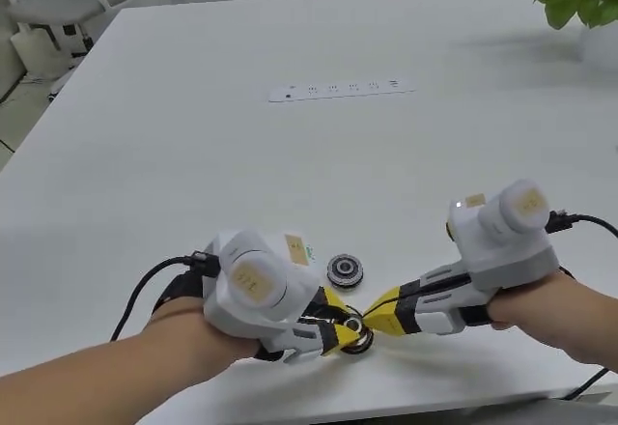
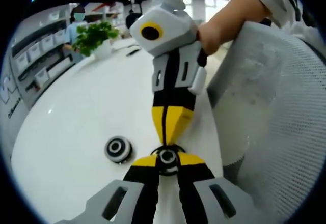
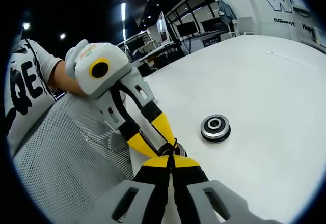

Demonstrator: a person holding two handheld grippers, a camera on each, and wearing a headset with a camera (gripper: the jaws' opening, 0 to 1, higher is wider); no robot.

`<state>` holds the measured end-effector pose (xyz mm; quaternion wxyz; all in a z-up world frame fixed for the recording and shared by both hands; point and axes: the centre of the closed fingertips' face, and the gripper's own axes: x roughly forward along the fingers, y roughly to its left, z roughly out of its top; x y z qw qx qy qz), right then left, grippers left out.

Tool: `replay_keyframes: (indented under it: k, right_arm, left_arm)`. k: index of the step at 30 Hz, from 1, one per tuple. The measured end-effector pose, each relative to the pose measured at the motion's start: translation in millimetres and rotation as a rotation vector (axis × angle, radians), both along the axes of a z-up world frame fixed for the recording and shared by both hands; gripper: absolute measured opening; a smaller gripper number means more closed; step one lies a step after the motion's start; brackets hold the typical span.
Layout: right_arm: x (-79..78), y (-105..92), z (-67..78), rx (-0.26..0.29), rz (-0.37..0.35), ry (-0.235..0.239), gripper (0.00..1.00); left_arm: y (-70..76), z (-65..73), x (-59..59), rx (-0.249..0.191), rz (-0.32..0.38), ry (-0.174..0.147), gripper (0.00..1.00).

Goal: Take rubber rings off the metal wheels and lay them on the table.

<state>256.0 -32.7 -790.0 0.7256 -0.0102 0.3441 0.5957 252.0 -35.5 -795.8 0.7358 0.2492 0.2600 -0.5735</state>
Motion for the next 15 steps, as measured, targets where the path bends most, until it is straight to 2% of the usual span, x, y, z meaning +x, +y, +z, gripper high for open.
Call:
replay_keyframes:
  k: [6, 10, 15]
  right_arm:
    - [-0.3, -0.3, 1.1, 0.003, -0.005, 0.006, 0.00]
    - [-0.6, -0.3, 2.1, 0.004, -0.003, 0.005, 0.00]
    - [-1.2, 0.3, 2.9, 0.006, -0.001, 0.002, 0.00]
  left_arm:
    - [0.7, 1.0, -0.4, 0.005, -0.006, 0.008, 0.14]
    - [4.8, 1.7, -5.5, 0.011, -0.021, 0.026, 0.20]
    - [9.2, 5.7, -7.8, 0.023, -0.036, 0.017, 0.22]
